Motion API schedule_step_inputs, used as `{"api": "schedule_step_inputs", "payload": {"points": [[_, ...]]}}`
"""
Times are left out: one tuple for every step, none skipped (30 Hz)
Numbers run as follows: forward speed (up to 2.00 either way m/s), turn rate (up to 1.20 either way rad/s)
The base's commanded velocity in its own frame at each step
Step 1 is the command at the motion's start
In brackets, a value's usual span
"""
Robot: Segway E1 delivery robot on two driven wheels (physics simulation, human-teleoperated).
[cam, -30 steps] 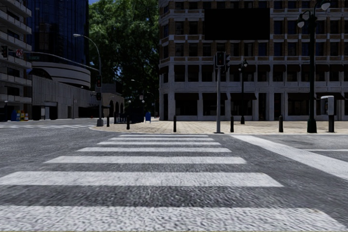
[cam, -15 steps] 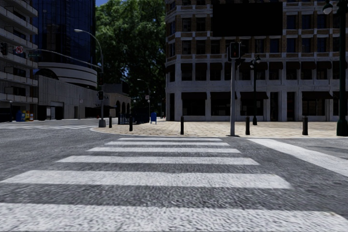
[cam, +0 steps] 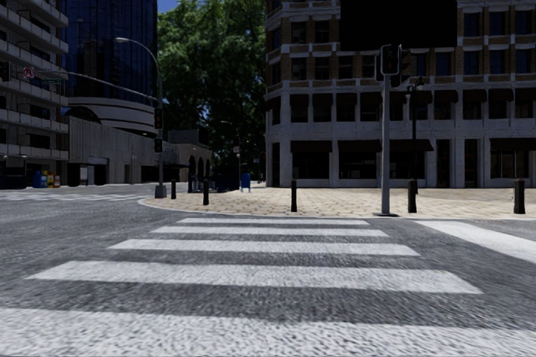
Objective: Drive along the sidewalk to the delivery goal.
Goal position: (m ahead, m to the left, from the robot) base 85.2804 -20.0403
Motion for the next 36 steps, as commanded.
{"api": "schedule_step_inputs", "payload": {"points": [[2.0, 0.27], [2.0, 0.27], [2.0, 0.27], [2.0, 0.27], [2.0, 0.27], [2.0, 0.27], [2.0, 0.27], [2.0, 0.27], [2.0, 0.27], [2.0, 0.27], [2.0, 0.27], [2.0, 0.27], [2.0, 0.27], [2.0, 0.27], [2.0, 0.21], [2.0, 0.16], [2.0, 0.0], [2.0, 0.0], [2.0, 0.0], [2.0, 0.0], [2.0, 0.0], [2.0, 0.0], [2.0, 0.0], [2.0, 0.0], [2.0, 0.0], [2.0, 0.0], [2.0, 0.0], [2.0, 0.0], [2.0, 0.0], [2.0, 0.0], [2.0, 0.0], [2.0, 0.0], [2.0, 0.0], [2.0, 0.0], [2.0, 0.0], [2.0, 0.0]]}}
